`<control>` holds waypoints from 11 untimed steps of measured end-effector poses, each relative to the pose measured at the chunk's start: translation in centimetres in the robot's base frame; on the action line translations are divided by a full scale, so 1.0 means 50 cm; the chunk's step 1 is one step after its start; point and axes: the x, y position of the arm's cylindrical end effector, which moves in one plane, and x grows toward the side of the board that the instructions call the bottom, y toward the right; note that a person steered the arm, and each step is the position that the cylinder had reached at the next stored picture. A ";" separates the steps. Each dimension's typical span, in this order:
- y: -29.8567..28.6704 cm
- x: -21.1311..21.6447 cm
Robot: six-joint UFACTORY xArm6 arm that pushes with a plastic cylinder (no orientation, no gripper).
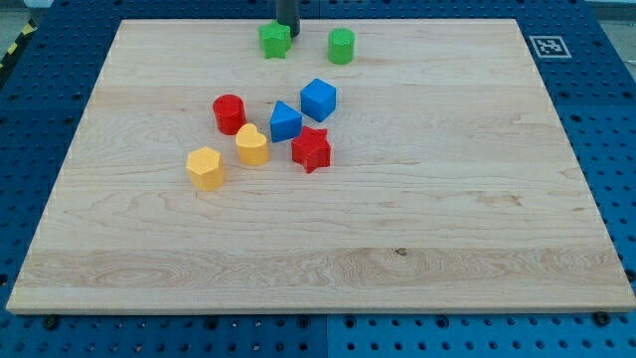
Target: Place the green star at the top left of the red circle
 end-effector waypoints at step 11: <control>-0.105 0.158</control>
